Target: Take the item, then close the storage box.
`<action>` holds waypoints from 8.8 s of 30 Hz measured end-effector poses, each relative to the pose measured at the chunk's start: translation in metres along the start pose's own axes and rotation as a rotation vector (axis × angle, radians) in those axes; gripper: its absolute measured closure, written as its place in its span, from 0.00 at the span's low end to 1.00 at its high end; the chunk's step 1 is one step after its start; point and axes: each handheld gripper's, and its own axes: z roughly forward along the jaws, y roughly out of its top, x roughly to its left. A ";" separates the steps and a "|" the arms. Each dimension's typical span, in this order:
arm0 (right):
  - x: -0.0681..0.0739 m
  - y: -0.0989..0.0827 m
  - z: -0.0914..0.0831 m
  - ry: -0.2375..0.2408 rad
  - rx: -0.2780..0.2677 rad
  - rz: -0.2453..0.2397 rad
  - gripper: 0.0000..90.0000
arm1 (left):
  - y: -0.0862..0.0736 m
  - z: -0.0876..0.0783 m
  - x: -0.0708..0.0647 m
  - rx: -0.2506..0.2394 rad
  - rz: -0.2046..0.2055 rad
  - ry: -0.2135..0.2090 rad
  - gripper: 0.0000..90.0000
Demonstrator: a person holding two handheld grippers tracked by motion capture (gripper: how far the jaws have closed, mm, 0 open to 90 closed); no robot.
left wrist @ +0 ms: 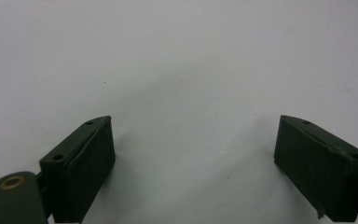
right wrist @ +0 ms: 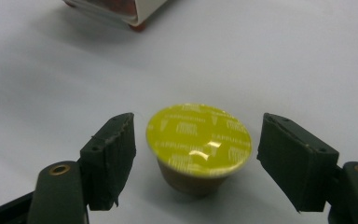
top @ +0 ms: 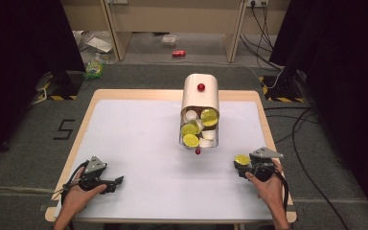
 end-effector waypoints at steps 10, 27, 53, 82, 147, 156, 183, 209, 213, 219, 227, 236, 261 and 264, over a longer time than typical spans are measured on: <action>0.002 0.005 -0.010 -0.005 -0.059 0.009 0.31 | 0.000 0.000 0.000 0.000 0.000 0.000 0.13; 0.014 0.018 -0.024 0.021 -0.136 -0.001 0.32 | 0.000 0.000 0.000 0.000 -0.001 -0.001 0.13; 0.036 0.030 -0.034 0.071 -0.189 -0.044 0.32 | 0.000 0.000 0.000 -0.001 -0.002 -0.002 0.13; 0.059 0.042 -0.033 0.131 -0.198 -0.089 0.32 | 0.000 0.000 0.000 -0.001 -0.002 -0.003 0.13; 0.075 0.066 -0.008 0.082 -0.190 -0.142 0.28 | 0.000 0.000 0.000 -0.002 0.002 0.004 0.13; 0.075 0.072 -0.010 0.080 -0.222 -0.134 0.29 | 0.000 0.000 0.000 0.000 -0.001 -0.001 0.13; 0.070 0.083 -0.012 0.084 -0.250 -0.120 0.29 | 0.000 0.000 0.000 -0.001 -0.003 -0.003 0.13; 0.063 0.094 -0.005 0.070 -0.261 -0.105 0.26 | 0.000 0.000 0.000 -0.002 -0.002 -0.003 0.13; 0.063 0.095 -0.004 0.069 -0.258 -0.098 0.26 | 0.000 0.000 0.000 -0.002 -0.003 -0.003 0.13; 0.062 0.097 -0.002 0.061 -0.258 -0.099 0.26 | 0.000 0.000 0.000 -0.002 -0.002 -0.003 0.13; 0.059 0.100 0.002 0.061 -0.259 -0.094 0.26 | 0.000 0.000 0.000 -0.001 -0.002 -0.002 0.13; 0.057 0.104 0.007 0.054 -0.261 -0.088 0.26 | 0.000 0.000 0.000 -0.002 -0.003 -0.003 0.13; 0.054 0.113 0.013 0.039 -0.274 -0.063 0.27 | 0.000 0.000 0.000 -0.002 -0.003 -0.002 0.13; 0.053 0.114 0.015 0.040 -0.276 -0.061 0.27 | 0.000 0.000 0.000 -0.002 -0.002 -0.002 0.13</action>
